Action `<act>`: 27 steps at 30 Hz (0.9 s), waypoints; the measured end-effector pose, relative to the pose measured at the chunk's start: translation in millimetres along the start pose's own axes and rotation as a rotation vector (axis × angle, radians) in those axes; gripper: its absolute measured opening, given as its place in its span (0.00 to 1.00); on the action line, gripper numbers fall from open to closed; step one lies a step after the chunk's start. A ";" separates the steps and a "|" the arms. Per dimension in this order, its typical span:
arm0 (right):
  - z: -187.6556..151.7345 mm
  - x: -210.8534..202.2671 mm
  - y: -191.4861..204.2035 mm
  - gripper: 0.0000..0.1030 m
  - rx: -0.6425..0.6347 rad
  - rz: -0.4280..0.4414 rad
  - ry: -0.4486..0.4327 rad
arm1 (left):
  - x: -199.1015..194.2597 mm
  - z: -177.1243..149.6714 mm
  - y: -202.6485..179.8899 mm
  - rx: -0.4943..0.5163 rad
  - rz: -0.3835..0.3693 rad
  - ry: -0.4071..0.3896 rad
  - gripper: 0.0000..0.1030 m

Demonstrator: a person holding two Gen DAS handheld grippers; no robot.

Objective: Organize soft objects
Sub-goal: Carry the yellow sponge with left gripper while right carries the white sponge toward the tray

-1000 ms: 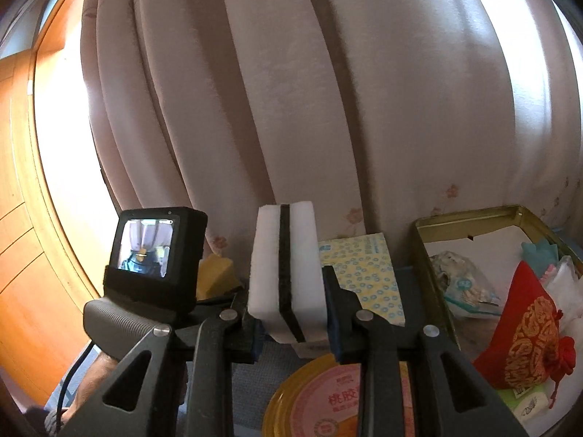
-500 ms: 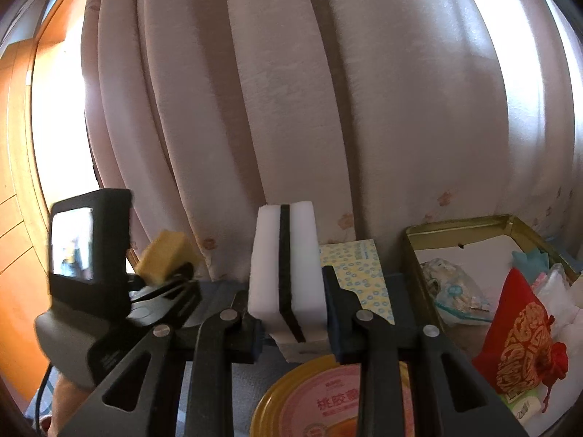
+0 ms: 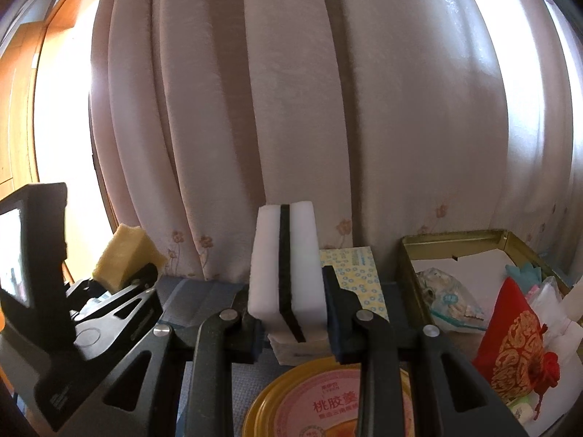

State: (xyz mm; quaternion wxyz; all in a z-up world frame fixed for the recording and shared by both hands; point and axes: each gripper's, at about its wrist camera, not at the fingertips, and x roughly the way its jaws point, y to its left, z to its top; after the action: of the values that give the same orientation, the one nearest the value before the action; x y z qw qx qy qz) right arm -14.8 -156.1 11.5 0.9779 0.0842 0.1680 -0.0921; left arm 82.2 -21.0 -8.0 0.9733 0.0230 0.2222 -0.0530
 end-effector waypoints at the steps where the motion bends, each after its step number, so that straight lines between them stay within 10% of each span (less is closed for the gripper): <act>1: -0.1 0.1 -0.8 0.29 0.001 0.002 -0.001 | -5.5 -2.5 0.9 -0.009 -0.005 -0.004 0.38; 27: -12.4 -41.4 -21.1 0.29 -0.126 -0.036 -0.055 | -78.6 -31.7 -2.9 -0.027 -0.027 -0.146 0.38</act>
State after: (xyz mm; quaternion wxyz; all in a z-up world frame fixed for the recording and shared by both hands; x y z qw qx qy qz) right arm -61.4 -167.9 11.4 0.9836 0.0168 0.1481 -0.1014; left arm -2.1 -14.4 -2.4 0.9863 0.0031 0.1517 -0.0645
